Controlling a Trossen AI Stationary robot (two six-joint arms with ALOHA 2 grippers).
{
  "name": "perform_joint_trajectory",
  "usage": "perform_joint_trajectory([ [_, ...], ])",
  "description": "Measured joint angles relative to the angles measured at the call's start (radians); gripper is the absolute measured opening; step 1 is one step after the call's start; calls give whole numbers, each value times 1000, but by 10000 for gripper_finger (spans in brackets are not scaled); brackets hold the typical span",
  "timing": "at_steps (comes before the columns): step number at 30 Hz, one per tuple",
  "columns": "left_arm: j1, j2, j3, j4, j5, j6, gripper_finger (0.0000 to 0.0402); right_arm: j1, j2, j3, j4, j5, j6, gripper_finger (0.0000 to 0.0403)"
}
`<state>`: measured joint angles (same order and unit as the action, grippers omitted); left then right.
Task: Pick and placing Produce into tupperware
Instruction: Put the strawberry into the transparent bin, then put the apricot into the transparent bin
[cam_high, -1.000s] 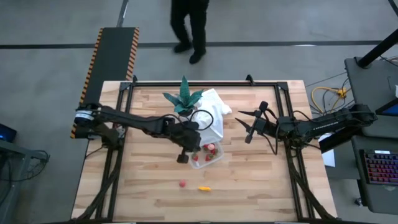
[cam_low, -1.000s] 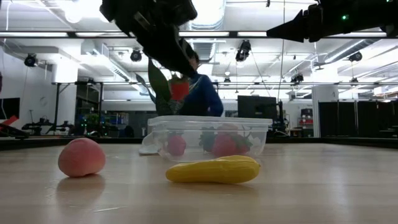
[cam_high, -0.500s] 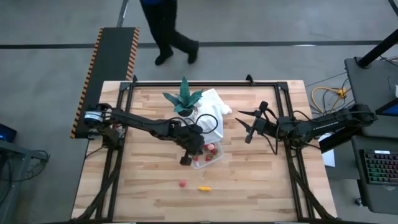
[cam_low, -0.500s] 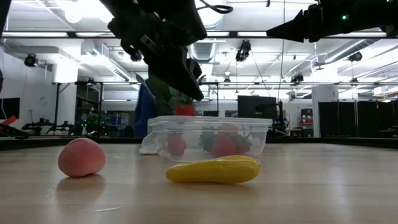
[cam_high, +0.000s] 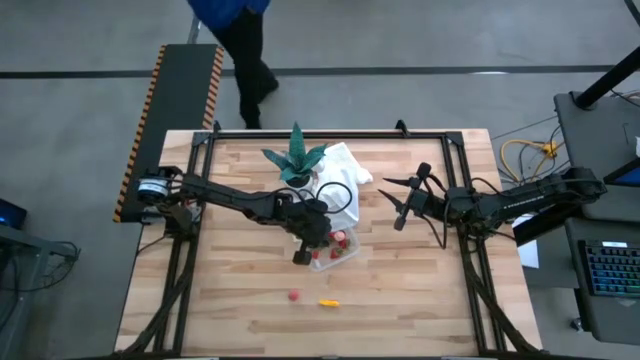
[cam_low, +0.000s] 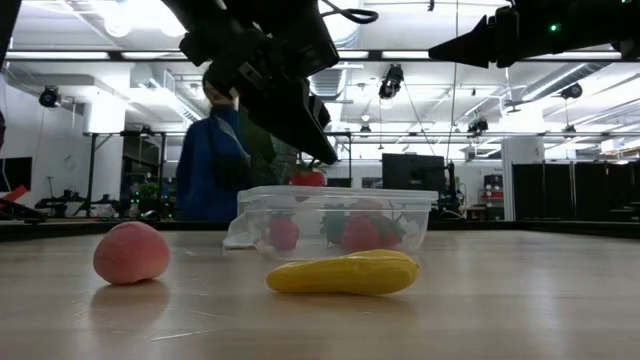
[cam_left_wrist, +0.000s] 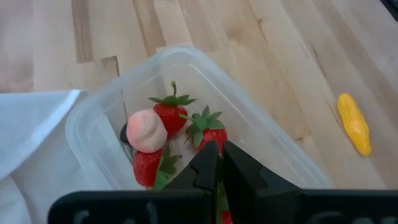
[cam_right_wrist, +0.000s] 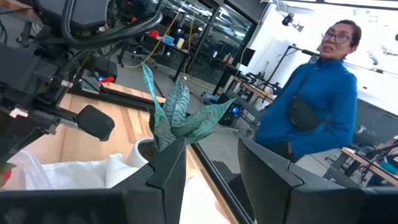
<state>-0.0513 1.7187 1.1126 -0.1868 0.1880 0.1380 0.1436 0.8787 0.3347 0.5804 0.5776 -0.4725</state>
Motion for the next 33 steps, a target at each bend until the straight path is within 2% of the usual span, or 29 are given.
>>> perform_joint_trajectory([
  [5,0,0,-3,0,-2,-11,13,0,0,0,0,0,0,139],
  [12,0,0,5,-3,-6,-27,81,0,0,0,0,0,0,139],
  [17,0,-43,11,-14,-6,-27,106,0,0,0,0,0,0,139],
  [26,-14,-266,10,-185,-42,-82,109,0,0,0,0,0,0,139],
  [28,-28,-338,9,-199,-73,-79,109,0,0,0,0,0,0,139],
  [33,-50,-548,-19,-199,-73,-71,109,0,0,0,-1,0,0,139],
])
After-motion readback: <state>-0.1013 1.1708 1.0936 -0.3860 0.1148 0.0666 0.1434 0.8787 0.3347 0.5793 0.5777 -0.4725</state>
